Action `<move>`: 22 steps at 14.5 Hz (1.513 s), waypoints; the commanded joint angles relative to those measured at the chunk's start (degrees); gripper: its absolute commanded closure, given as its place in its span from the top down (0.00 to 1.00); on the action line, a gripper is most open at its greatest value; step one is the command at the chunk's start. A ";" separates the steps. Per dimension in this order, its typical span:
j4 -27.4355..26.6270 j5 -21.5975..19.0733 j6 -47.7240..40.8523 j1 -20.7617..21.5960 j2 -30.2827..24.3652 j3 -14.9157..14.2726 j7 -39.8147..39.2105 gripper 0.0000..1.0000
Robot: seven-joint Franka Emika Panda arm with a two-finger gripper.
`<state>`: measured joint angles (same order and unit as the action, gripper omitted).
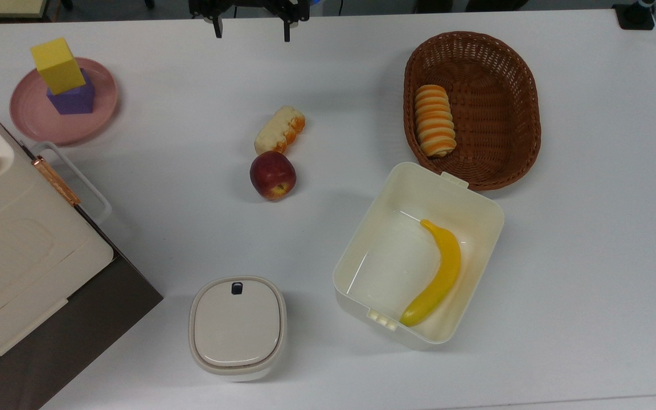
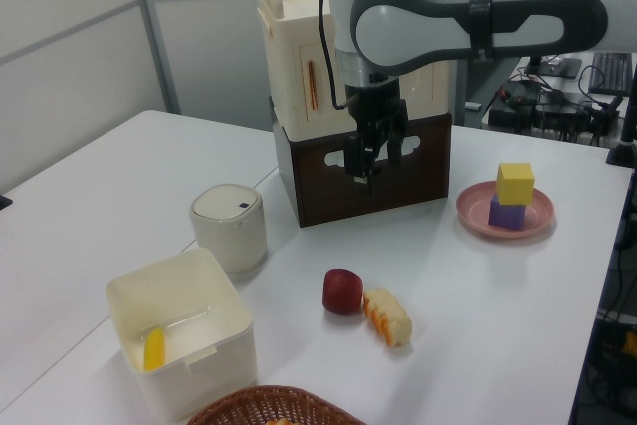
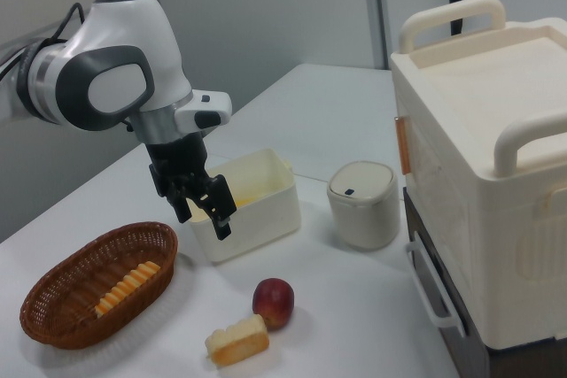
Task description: Put the yellow cube on the table
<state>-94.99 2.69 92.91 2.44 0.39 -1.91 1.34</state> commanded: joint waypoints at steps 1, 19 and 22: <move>0.76 -0.93 -2.11 0.38 -0.22 -0.46 -0.90 1.00; -2.03 -2.07 -2.47 -0.59 -0.92 -0.11 -10.56 1.00; -6.16 -3.56 -1.68 -1.29 -1.89 -0.11 -8.83 1.00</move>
<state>-96.79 1.23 91.34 1.96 0.39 -1.95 -7.32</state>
